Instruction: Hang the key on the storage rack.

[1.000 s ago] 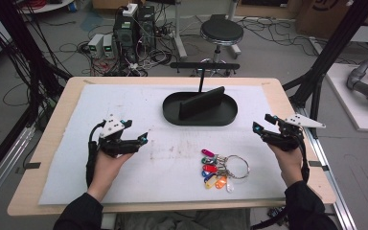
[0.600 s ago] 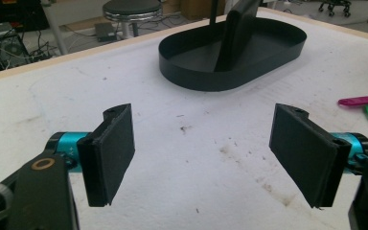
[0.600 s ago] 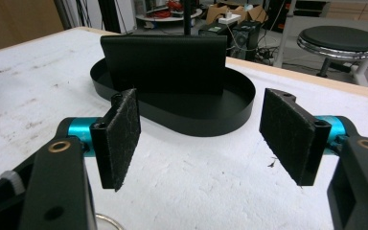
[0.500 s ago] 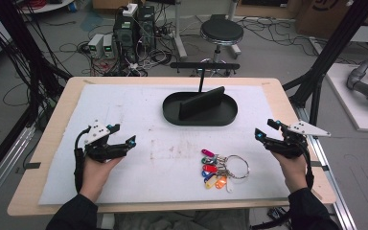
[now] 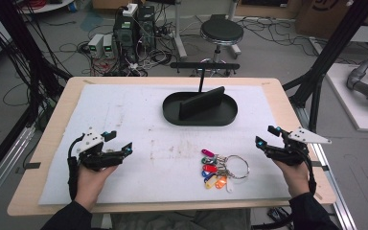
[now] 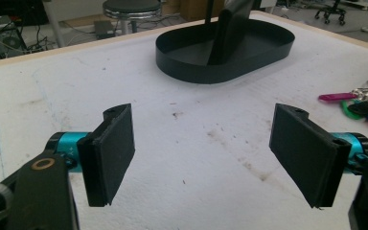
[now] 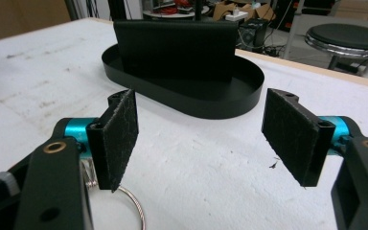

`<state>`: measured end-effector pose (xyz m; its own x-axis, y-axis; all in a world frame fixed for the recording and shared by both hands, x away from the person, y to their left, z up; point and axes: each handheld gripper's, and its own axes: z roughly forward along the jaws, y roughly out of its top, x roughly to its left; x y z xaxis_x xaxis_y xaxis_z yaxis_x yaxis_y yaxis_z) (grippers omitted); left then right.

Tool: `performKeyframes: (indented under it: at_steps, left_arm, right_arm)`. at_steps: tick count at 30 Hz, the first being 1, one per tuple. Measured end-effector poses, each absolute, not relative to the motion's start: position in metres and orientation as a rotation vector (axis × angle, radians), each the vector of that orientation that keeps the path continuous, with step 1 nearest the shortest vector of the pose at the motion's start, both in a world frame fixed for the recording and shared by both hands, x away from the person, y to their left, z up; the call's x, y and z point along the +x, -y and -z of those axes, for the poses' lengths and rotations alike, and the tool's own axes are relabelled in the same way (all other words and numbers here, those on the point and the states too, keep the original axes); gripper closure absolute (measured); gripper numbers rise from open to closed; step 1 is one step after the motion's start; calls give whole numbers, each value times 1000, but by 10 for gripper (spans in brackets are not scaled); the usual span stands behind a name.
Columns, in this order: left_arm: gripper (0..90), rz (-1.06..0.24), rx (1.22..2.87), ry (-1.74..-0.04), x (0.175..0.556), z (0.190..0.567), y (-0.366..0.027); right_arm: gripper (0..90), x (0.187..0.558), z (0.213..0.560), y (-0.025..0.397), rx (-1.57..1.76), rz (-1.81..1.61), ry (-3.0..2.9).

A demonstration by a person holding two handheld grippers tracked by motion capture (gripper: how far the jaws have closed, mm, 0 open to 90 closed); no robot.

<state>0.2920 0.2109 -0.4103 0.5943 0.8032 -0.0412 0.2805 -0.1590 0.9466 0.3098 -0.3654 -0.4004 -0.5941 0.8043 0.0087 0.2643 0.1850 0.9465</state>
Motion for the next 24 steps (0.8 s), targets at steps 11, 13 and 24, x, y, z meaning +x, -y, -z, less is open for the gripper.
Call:
performKeyframes:
  at_steps: [11, 13, 24]
  left_arm:
    - [237, -589, 1725, -891, 292, 414, -208]
    - [237, -572, 1722, -886, 293, 415, -206]
    - [237, -560, 1730, -860, 294, 415, -197]
  right_arm:
    - [488, 310, 418, 356, 1045, -1283, -2169]
    - [561, 310, 421, 352, 1024, -1262, -2214]
    - [729, 315, 438, 336, 1035, -1129, -2374]
